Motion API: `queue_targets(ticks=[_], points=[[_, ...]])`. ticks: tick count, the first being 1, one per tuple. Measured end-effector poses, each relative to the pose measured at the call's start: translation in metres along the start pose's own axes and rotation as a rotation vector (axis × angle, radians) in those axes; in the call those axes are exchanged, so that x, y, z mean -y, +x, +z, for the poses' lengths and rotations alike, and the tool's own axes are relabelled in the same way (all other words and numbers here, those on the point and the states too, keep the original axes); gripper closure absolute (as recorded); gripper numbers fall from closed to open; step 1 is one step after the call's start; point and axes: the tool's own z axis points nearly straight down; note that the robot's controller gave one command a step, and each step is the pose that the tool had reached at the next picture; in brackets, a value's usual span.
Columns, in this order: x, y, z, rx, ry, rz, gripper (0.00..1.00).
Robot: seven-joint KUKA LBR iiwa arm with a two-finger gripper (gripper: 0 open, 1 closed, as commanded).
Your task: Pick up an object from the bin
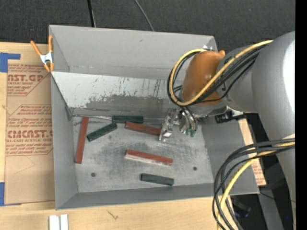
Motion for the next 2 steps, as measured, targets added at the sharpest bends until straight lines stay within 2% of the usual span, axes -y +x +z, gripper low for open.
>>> queue_targets(ticks=[1,2], points=[[0.0,-0.002,-0.098,-0.026,0.001,0.0,1.0],[-0.001,-0.005,-0.18,-0.023,-0.001,0.0,1.0]])
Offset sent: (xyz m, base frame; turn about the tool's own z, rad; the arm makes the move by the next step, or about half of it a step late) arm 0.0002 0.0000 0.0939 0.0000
